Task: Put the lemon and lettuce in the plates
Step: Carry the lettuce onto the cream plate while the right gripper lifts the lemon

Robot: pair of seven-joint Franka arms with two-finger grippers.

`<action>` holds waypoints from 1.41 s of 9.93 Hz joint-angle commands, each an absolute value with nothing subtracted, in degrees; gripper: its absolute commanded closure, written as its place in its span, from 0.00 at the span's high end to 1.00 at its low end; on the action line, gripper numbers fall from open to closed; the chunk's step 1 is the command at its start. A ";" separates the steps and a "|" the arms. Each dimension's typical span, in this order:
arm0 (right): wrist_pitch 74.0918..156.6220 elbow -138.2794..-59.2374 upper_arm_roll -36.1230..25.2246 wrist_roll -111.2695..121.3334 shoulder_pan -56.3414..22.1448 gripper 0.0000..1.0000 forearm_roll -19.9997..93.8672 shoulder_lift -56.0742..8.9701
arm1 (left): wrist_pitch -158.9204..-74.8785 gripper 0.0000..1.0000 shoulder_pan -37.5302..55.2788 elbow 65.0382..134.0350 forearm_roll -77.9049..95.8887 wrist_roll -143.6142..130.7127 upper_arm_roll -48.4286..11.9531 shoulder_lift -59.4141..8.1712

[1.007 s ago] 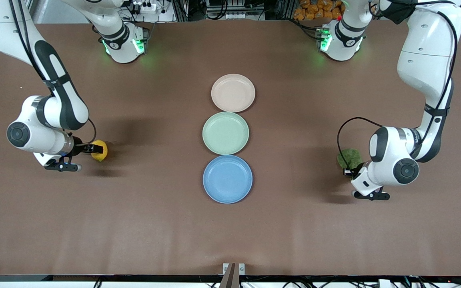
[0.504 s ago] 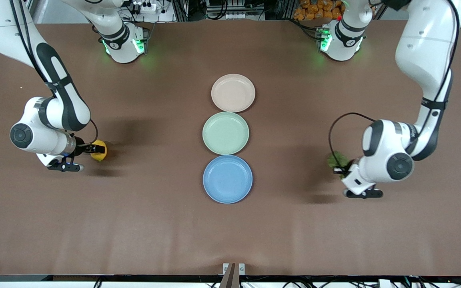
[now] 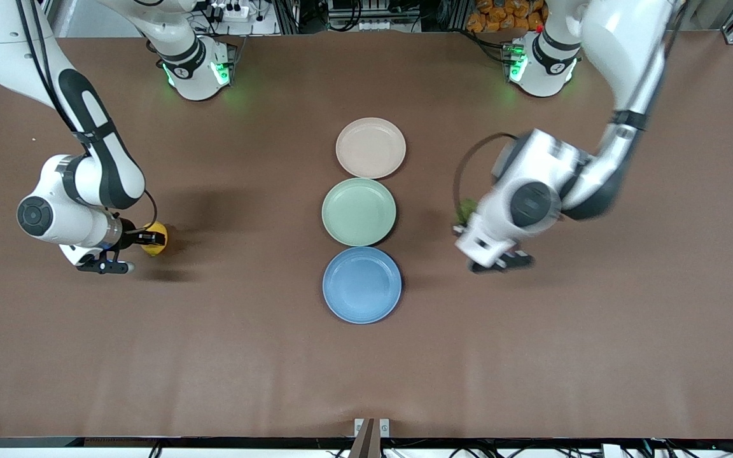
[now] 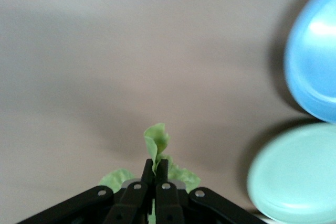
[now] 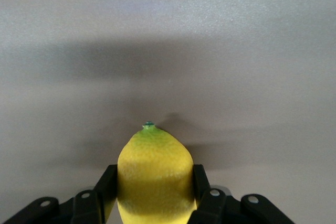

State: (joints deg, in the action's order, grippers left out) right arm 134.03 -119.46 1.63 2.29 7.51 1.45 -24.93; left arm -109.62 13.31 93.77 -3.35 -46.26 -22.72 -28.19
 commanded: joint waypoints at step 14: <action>122.33 -74.73 3.78 -39.95 -13.25 0.00 10.02 -43.49 | -123.93 0.00 27.87 106.09 -17.14 -86.75 -36.47 -35.94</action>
State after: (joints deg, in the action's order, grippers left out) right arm 122.31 -81.35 3.73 -35.16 -11.85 9.70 -39.33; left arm -123.43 28.58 105.70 -15.02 -85.90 -36.40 -35.79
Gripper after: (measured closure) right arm 0.379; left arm 0.974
